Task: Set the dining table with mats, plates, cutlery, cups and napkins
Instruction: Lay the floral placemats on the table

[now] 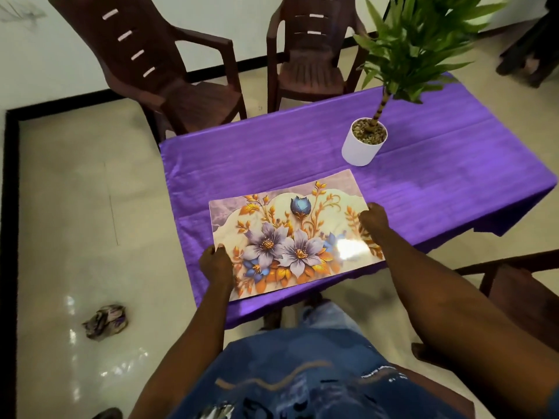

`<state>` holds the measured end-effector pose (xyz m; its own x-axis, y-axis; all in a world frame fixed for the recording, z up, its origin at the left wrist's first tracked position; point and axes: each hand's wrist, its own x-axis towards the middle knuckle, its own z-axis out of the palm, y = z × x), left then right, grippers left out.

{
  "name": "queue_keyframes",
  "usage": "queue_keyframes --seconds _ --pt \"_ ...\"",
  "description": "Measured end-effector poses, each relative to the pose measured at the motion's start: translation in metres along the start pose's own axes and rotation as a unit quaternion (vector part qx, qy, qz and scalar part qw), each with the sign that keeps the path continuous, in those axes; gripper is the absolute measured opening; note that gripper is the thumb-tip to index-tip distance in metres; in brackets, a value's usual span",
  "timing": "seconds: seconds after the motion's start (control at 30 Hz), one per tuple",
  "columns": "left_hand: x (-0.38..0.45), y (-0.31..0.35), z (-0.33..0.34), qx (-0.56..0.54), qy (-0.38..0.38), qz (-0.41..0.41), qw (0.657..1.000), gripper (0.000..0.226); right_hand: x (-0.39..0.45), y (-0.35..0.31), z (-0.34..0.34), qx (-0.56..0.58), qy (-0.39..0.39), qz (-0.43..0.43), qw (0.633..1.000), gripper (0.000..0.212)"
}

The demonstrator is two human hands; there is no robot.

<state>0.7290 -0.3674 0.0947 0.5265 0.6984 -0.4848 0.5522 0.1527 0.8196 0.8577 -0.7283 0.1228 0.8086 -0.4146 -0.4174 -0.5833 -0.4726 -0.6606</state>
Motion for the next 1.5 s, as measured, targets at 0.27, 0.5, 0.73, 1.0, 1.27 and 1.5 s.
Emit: queue_keyframes --seconds 0.27,0.5,0.73,1.0,1.27,1.5 --pt "-0.011 -0.001 0.028 0.032 0.052 -0.007 0.998 0.025 0.03 -0.01 -0.003 -0.024 -0.017 -0.038 0.999 0.018" --pt "-0.032 0.0 0.076 0.144 0.193 0.018 0.97 0.032 0.064 -0.006 -0.018 -0.067 -0.029 -0.087 0.994 0.012" --pt "-0.021 -0.022 0.088 0.177 0.234 0.024 0.956 0.024 0.077 -0.01 -0.031 -0.167 -0.065 -0.106 0.978 0.039" --pt "-0.012 -0.028 0.078 0.207 0.213 0.051 0.953 0.022 0.067 -0.011 -0.032 -0.222 -0.03 -0.108 0.969 0.042" --pt "-0.004 -0.034 0.07 0.228 0.196 0.031 0.953 0.022 0.054 -0.01 -0.024 -0.223 0.01 -0.115 0.968 0.046" --pt "-0.024 -0.018 0.074 0.203 0.199 0.034 0.958 0.025 0.045 -0.014 -0.021 -0.224 0.021 -0.106 0.969 0.043"
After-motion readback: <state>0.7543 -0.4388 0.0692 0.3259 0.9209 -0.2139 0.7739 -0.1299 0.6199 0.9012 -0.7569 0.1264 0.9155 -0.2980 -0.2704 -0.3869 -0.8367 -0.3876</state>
